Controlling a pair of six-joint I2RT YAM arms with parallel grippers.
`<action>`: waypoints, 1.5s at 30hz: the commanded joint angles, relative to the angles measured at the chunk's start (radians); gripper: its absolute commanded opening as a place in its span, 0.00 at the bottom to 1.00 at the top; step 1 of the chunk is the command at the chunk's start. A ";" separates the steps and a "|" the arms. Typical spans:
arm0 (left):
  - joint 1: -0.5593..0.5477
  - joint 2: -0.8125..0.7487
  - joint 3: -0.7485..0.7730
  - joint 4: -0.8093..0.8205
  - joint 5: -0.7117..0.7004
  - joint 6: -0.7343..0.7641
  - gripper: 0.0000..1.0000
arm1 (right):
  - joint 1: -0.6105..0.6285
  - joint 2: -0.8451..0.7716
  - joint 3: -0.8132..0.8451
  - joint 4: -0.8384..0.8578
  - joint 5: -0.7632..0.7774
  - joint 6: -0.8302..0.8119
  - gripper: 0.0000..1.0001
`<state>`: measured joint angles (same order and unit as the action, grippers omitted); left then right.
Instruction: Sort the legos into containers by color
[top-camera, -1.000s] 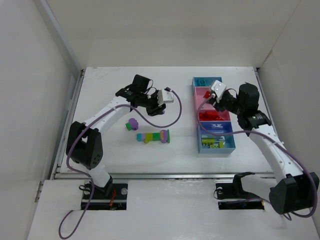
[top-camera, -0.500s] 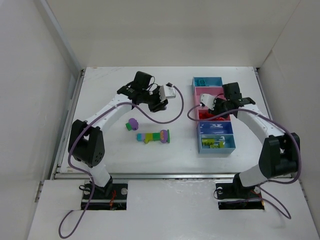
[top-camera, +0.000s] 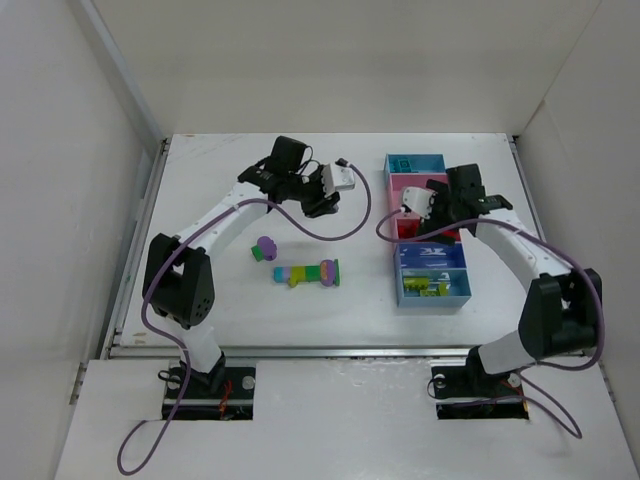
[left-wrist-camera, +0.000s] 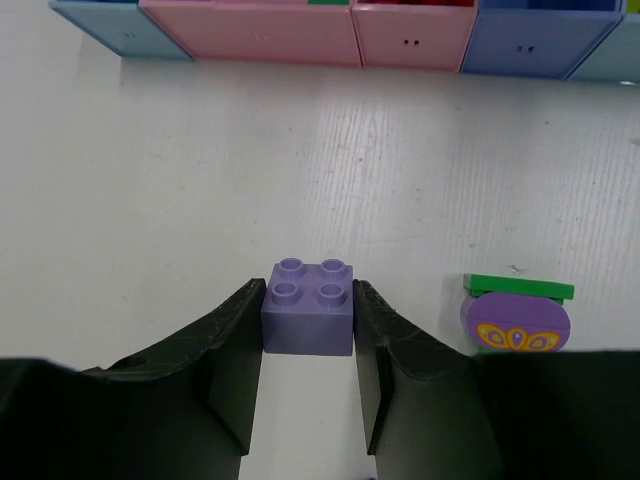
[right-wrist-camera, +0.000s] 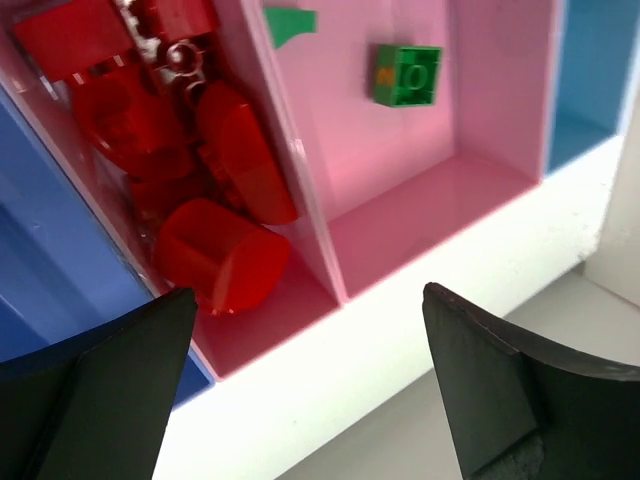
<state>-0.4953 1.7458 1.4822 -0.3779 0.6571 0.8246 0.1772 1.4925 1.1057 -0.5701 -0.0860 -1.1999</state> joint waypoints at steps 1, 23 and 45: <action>-0.002 -0.011 0.052 0.042 0.094 -0.012 0.00 | -0.004 -0.125 0.016 0.163 -0.050 0.074 1.00; -0.011 -0.068 0.059 0.108 0.523 0.110 0.00 | 0.216 0.001 0.117 0.418 -0.801 0.275 0.69; -0.084 0.049 0.055 0.382 0.305 -0.182 0.00 | -0.016 -0.156 -0.050 0.687 -0.201 0.786 1.00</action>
<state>-0.5663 1.7901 1.5005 -0.0429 0.9596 0.6643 0.1665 1.3724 1.0542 0.0029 -0.3794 -0.5064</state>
